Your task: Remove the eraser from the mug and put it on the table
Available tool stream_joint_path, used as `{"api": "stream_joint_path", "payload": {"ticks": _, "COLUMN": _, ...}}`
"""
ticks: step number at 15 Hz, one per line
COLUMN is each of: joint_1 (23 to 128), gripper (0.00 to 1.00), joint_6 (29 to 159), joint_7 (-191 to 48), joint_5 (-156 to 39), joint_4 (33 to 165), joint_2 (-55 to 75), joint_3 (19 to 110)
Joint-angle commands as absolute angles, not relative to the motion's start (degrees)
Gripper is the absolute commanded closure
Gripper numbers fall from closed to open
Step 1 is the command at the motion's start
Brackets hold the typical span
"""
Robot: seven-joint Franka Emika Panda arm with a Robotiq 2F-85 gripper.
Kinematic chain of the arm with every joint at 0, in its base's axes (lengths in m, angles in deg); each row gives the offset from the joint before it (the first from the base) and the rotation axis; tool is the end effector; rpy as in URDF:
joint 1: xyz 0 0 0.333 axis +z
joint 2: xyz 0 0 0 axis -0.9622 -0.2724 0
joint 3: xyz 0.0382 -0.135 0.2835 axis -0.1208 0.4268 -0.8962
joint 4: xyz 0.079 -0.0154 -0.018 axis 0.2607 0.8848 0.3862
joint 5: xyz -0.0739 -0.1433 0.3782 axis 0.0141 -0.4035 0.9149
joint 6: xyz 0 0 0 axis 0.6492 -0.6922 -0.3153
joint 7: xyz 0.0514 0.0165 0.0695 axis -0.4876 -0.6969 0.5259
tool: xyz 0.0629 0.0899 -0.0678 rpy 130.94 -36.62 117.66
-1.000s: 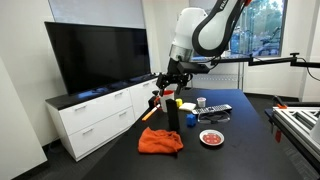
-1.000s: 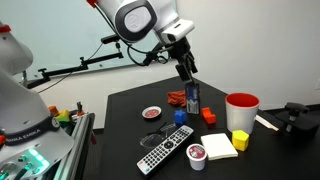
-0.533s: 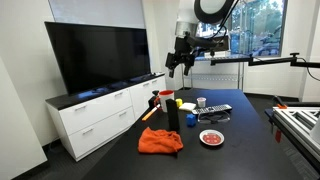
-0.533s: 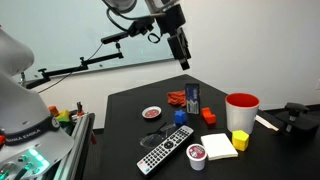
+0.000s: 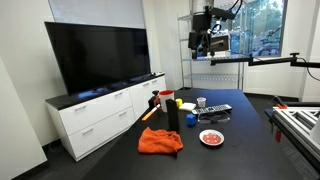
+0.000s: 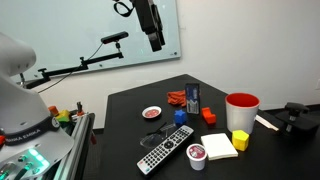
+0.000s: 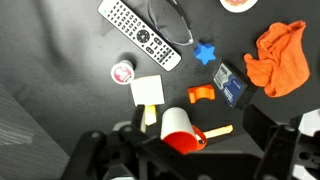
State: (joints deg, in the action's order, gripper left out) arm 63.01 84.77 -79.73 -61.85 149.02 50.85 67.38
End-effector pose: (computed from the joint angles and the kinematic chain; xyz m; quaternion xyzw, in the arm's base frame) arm 0.4191 -0.1421 0.4201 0.9705 -0.2311 0.0641 0.0243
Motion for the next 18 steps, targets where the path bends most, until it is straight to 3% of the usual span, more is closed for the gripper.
{"api": "stream_joint_path", "payload": {"ticks": 1, "joint_1": 63.90, "gripper": 0.00, "joint_6": 82.45, "joint_7": -71.48, "joint_5": -61.25, "joint_4": 149.87, "joint_2": 53.22, "joint_3": 68.51}}
{"api": "stream_joint_path", "payload": {"ticks": 18, "joint_1": 66.03, "gripper": 0.00, "joint_6": 83.45, "joint_7": -59.29, "joint_5": -59.05, "joint_4": 154.49, "joint_2": 53.35, "joint_3": 70.18}}
